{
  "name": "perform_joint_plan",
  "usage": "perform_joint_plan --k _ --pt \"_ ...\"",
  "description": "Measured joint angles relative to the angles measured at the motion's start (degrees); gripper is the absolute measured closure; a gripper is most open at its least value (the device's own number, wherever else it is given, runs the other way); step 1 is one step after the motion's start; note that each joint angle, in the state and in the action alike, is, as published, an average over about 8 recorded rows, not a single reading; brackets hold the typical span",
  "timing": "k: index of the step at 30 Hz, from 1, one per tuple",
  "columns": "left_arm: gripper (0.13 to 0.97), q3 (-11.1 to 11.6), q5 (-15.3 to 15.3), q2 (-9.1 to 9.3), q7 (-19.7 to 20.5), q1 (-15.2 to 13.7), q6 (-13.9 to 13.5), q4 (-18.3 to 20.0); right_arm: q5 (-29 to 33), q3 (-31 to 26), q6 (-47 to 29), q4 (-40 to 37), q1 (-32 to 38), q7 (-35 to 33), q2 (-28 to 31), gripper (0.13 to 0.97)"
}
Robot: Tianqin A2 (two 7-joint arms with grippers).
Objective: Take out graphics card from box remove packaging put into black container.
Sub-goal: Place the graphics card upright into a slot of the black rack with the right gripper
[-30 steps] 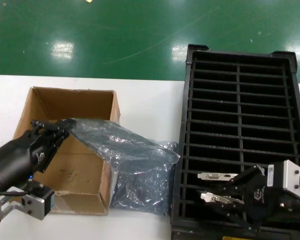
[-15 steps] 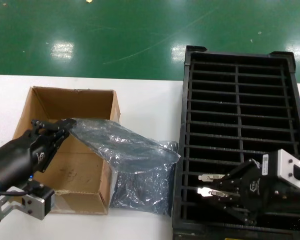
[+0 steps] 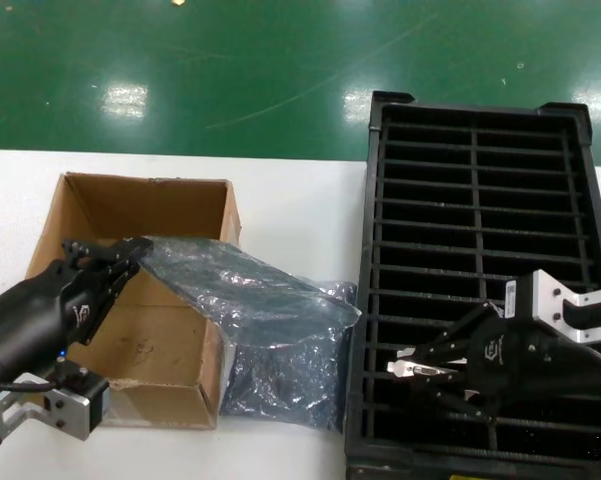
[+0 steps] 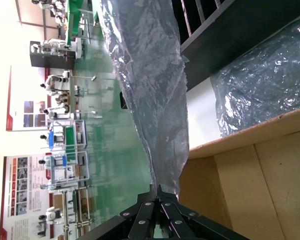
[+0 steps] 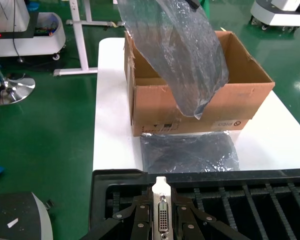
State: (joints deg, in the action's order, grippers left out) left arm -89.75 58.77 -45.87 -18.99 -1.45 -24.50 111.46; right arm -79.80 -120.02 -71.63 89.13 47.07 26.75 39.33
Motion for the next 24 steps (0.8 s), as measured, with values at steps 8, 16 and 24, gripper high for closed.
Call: perform_joint_plan --k 8,16,24 --pt "0.958 0.0 0.0 0.0 0.0 0.0 0.0 0.0 0.23 -0.55 0.37 -3.23 0.69 -1.49 -0.88 0.905" --pt "0.958 0.0 0.0 0.0 0.0 0.0 0.0 0.0 0.16 -1.1 0.68 -6.56 1.05 -3.35 -1.88 0.905" --pt "0.958 0.0 0.0 0.0 0.0 0.0 0.0 0.0 0.12 -1.87 1.07 -9.16 0.66 -5.27 -2.95 0.905"
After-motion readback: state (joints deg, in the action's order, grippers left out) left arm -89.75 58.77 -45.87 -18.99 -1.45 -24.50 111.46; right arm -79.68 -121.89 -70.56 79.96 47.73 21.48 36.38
